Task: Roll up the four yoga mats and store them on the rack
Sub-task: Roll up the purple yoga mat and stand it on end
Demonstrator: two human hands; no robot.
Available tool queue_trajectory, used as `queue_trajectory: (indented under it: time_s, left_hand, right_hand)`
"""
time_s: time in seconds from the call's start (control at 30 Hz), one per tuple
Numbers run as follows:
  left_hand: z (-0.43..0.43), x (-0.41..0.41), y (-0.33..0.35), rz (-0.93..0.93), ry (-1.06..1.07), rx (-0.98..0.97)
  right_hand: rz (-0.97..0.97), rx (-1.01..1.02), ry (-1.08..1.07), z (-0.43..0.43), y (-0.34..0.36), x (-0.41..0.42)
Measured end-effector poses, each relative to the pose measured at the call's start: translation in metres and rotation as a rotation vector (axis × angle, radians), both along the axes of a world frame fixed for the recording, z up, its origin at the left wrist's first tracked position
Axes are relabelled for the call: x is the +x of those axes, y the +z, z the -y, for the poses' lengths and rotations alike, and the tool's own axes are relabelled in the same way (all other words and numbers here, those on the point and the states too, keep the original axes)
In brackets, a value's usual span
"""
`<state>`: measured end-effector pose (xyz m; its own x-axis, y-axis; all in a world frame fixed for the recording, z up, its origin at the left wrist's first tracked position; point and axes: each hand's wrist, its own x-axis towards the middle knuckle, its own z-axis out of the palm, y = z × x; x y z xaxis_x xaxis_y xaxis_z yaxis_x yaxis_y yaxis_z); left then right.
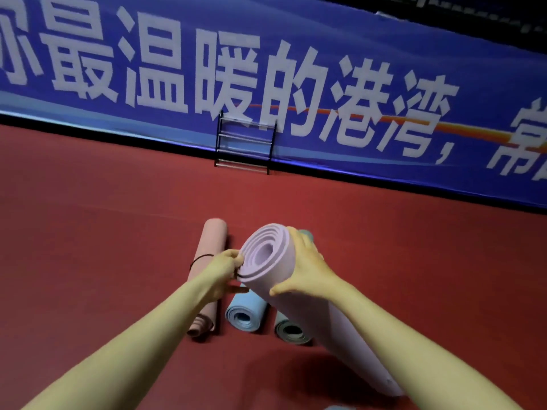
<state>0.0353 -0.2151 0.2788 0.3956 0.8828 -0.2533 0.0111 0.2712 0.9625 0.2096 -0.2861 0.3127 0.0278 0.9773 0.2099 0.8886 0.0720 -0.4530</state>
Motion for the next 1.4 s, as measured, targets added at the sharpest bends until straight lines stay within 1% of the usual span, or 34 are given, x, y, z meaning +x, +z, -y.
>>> queue_trajectory:
  time_s: [0.1,0.2,0.27,0.33,0.4,0.47,0.57,0.67,0.73,0.87,0.93,1.0,1.07,1.13,1.2,1.23,1.27,1.3,1.4]
  left_hand:
    - [-0.019,-0.012,-0.07,-0.124,-0.031,-0.148]
    - [-0.04,-0.038,-0.126,-0.231,-0.03,-0.288]
    - [-0.055,-0.057,-0.157,-0.27,0.001,-0.375]
    - [-0.067,-0.072,-0.182,-0.293,0.061,-0.498]
    - [-0.074,-0.083,-0.206,-0.275,0.117,-0.625]
    - [-0.079,-0.094,-0.233,-0.247,0.142,-0.691]
    - [-0.088,-0.119,-0.271,-0.241,0.167,-0.755]
    - [-0.09,-0.162,-0.301,-0.233,0.228,-0.779]
    - [-0.083,-0.202,-0.325,-0.182,0.303,-0.791]
    - [-0.047,-0.28,-0.373,0.015,0.523,-0.841]
    - [-0.023,-0.307,-0.388,0.035,0.599,-0.818]
    - [0.0,-0.326,-0.397,0.027,0.673,-0.755]
    - [0.019,-0.344,-0.397,-0.039,0.808,-0.668]
    - [0.036,-0.365,-0.398,-0.15,1.002,-0.591]
    - [0.049,-0.387,-0.402,-0.208,1.182,-0.528]
    - [0.056,-0.397,-0.403,-0.223,1.254,-0.497]
    - [0.064,-0.408,-0.407,-0.288,1.313,-0.457]
    - [0.072,-0.419,-0.41,-0.42,1.346,-0.428]
    - [0.1,-0.444,-0.417,-0.918,1.412,-0.415]
  right_hand:
    - [0.123,-0.112,0.028,-0.021,-0.067,-0.004]
    - [0.106,-0.26,0.148,-0.043,-0.125,-0.018]
    - [0.14,-0.331,0.225,-0.059,-0.159,-0.036]
    - [0.185,-0.389,0.274,-0.074,-0.194,-0.058]
    - [0.19,-0.451,0.309,-0.089,-0.224,-0.075]
    - [0.216,-0.485,0.354,-0.102,-0.248,-0.087]
    - [0.295,-0.457,0.397,-0.113,-0.277,-0.115]
    - [0.33,-0.416,0.44,-0.118,-0.304,-0.164]
    - [0.332,-0.408,0.502,-0.12,-0.318,-0.202]
    - [0.355,-0.434,0.649,-0.12,-0.342,-0.27]
    - [0.38,-0.452,0.709,-0.119,-0.353,-0.298]
    - [0.389,-0.451,0.747,-0.115,-0.362,-0.327]
    - [0.397,-0.419,0.781,-0.11,-0.37,-0.358]
    - [0.412,-0.394,0.821,-0.105,-0.377,-0.391]
    - [0.417,-0.367,0.85,-0.101,-0.383,-0.419]
    - [0.427,-0.36,0.856,-0.098,-0.386,-0.431]
    - [0.446,-0.352,0.86,-0.095,-0.389,-0.439]
    - [0.473,-0.335,0.863,-0.091,-0.394,-0.445]
    - [0.518,-0.232,0.863,-0.081,-0.406,-0.447]
